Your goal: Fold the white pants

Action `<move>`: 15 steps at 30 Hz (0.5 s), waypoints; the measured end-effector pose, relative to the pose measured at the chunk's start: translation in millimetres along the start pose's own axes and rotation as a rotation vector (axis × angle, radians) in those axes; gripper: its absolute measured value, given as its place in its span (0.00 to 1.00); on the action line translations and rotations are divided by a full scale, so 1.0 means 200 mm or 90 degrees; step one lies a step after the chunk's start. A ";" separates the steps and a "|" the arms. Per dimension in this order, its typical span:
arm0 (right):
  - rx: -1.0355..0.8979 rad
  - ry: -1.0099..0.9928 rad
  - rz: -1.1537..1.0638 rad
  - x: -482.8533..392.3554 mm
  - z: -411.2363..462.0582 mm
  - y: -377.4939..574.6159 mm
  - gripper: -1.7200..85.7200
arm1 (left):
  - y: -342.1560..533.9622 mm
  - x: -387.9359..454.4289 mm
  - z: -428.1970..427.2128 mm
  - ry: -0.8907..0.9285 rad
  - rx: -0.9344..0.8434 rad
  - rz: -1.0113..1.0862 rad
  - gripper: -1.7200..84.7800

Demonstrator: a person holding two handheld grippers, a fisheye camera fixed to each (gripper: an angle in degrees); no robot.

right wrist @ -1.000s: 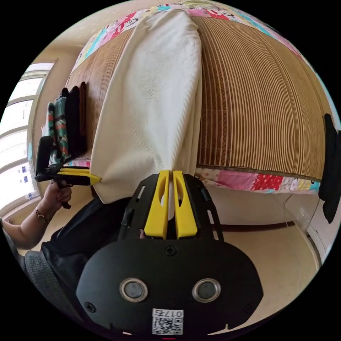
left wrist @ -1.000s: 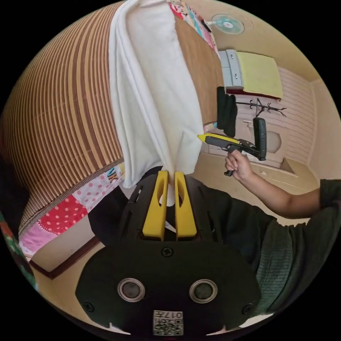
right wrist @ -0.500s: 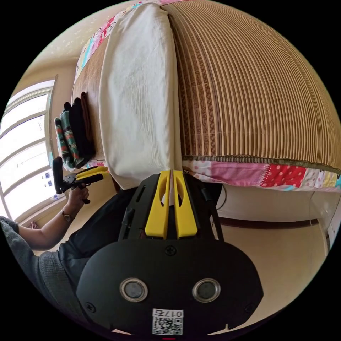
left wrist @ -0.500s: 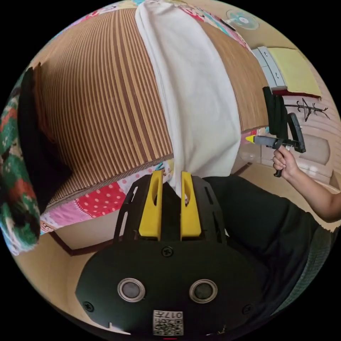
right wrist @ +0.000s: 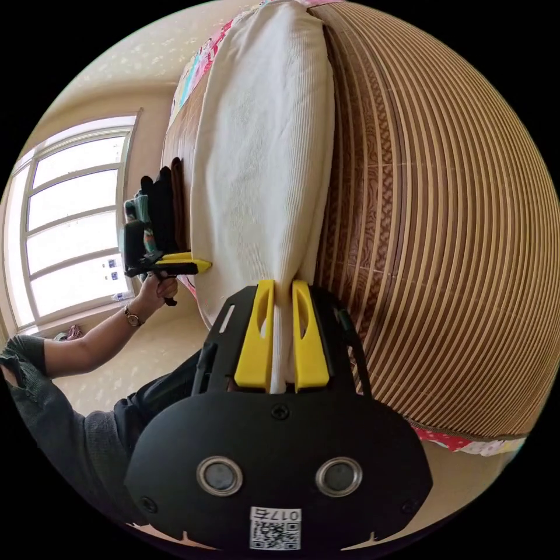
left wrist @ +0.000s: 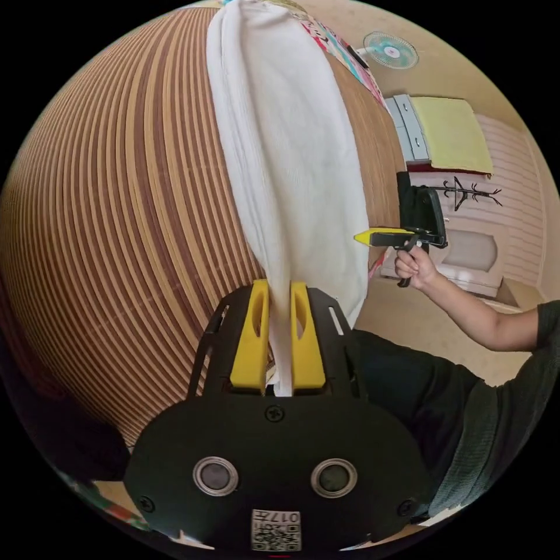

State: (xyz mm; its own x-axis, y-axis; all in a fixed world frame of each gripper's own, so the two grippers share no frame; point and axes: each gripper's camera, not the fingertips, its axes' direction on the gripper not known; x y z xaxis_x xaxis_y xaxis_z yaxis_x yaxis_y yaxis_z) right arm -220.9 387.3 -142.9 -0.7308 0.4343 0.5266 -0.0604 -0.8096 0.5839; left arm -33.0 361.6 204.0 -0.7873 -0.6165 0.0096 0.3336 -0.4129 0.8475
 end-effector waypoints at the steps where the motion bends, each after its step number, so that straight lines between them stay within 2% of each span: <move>1: -0.004 0.004 -0.020 0.00 0.00 0.01 0.08 | 0.04 0.02 0.02 0.003 0.016 -0.023 0.08; 3: -0.009 -0.019 -0.034 0.04 -0.04 0.06 0.07 | 0.12 0.07 0.03 0.010 0.048 -0.048 0.08; 5: -0.028 -0.054 -0.035 0.11 -0.11 0.15 0.06 | 0.16 0.18 0.05 0.018 0.040 -0.034 0.08; 9: -0.045 -0.041 -0.042 0.15 -0.22 0.29 0.08 | 0.20 0.34 0.11 0.083 0.012 -0.037 0.10; 12: 0.028 -0.050 -0.004 0.23 -0.37 0.34 0.12 | 0.20 0.25 0.05 0.133 0.079 -0.087 0.16; 15: 0.093 -0.143 0.059 0.39 -0.45 0.30 0.17 | 0.14 0.09 -0.04 0.184 0.158 -0.134 0.19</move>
State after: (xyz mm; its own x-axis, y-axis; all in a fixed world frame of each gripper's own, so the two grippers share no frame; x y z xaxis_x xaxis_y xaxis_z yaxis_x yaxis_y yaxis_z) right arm -342.7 336.5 -122.1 -0.5589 0.4504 0.6962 0.1105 -0.7916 0.6009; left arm -32.6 333.7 224.2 -0.6355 -0.7128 -0.2968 0.0181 -0.3980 0.9172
